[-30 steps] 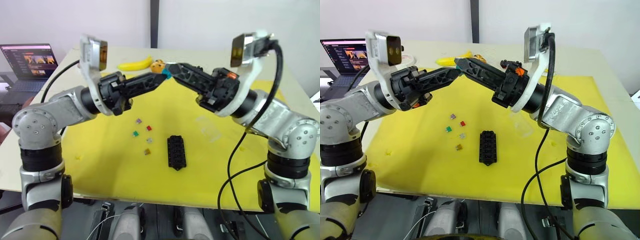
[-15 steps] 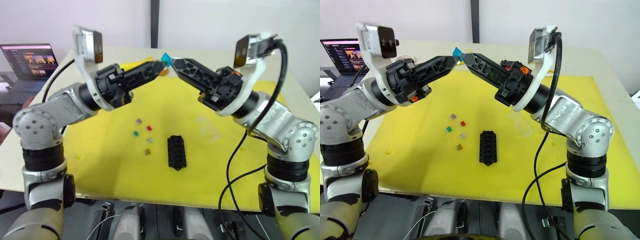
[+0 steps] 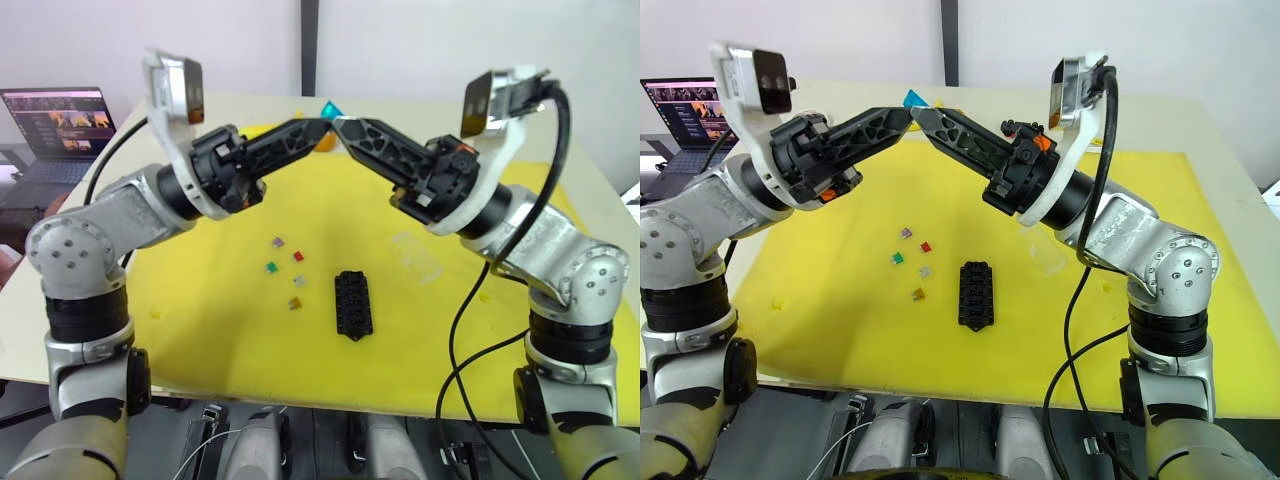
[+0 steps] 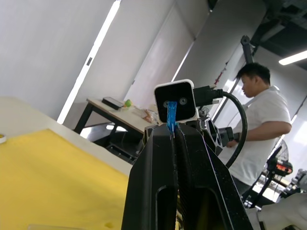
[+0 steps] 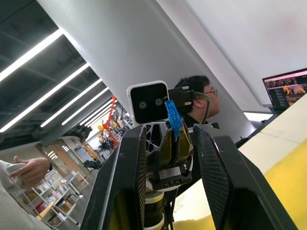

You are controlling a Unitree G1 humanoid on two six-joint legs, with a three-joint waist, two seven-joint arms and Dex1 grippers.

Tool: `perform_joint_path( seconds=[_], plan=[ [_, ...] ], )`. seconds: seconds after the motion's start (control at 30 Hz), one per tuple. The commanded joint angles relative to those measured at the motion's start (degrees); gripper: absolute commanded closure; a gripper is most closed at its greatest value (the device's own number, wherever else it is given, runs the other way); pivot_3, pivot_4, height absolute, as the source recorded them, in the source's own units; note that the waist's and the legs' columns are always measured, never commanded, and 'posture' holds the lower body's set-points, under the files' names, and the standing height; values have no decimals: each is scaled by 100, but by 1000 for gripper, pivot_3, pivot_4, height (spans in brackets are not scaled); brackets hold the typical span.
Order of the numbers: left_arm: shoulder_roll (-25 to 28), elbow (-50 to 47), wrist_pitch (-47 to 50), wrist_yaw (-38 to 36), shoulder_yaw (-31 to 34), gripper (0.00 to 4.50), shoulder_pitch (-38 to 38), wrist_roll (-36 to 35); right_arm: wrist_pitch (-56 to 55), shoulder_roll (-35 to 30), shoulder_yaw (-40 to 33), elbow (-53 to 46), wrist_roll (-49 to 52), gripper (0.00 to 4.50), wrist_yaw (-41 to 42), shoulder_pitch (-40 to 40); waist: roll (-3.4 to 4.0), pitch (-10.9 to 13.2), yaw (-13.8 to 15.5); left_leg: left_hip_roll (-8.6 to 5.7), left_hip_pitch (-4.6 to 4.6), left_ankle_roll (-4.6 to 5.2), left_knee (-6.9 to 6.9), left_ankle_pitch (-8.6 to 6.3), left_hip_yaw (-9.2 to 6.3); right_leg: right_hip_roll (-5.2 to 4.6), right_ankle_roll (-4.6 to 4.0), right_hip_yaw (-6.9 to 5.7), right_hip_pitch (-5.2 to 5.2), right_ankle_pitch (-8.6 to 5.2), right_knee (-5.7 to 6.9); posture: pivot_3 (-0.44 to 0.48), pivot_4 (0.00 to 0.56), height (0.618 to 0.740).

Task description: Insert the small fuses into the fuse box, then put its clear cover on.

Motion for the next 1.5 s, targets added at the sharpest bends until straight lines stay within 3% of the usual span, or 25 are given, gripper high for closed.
perform_joint_path(
  seconds=[0.03, 0.57, 0.73, 1.07, 1.2, 1.23, 1.27, 1.5],
  plan=[
    [33, -135, -96, -1, 73, 4500, -88, -135, -115, 35, -46, -195, 60, 2894, 17, -61, 0, 0, 0, 0, 0, 0, 0, 0, 0, 0, 0, 0, 0, 0, 0, 0, 150, 737],
    [87, -92, -46, 9, 35, 4500, -105, -174, -155, 52, -63, -196, 51, 2894, 21, -114, 0, 0, 0, 0, 0, 0, 0, 0, 0, 0, 0, 0, 0, 0, 0, 0, 150, 737],
    [94, -80, -48, 15, 29, 4500, -112, -170, -157, 46, -60, -197, 54, 4417, 24, -117, 0, 0, 0, 0, 0, 0, 0, 0, 0, 0, 0, 0, 0, 0, 0, 0, 150, 737],
    [188, -38, 23, 43, 5, 4500, -94, -216, -155, 1, -76, -214, 58, 4417, 27, -120, 0, 0, -1, 0, 0, 0, 0, 0, 0, 0, 0, 0, 0, 0, 0, 0, 150, 737],
    [446, 197, 280, 227, -25, 4500, -116, -692, -87, -142, -125, -164, 10, 4417, 70, -134, 0, 0, -2, 1, 0, 0, 0, 0, -1, 0, 0, 0, 0, 0, 0, 0, 150, 737],
    [510, 266, 318, 281, -21, 3843, -135, -802, -64, -190, -137, -146, 2, 4500, 92, -137, 0, 0, -2, 2, 0, 0, 0, 0, -1, 0, 0, 0, 0, 0, 0, 0, 150, 737],
    [570, 323, 359, 303, -17, 3670, -155, -907, -40, -235, -144, -131, -12, 4500, 119, -142, 0, 0, -3, 2, 0, 0, 0, 0, -1, 0, 0, 0, 0, 0, 0, 0, 150, 737],
    [1050, 421, 488, 160, 124, 253, -187, -1014, 162, -617, -195, -10, -123, 4500, 398, -150, 0, 0, -4, 1, 0, 0, 0, 0, 0, 0, 0, 0, -1, 0, -1, 0, 150, 737]
  ],
)
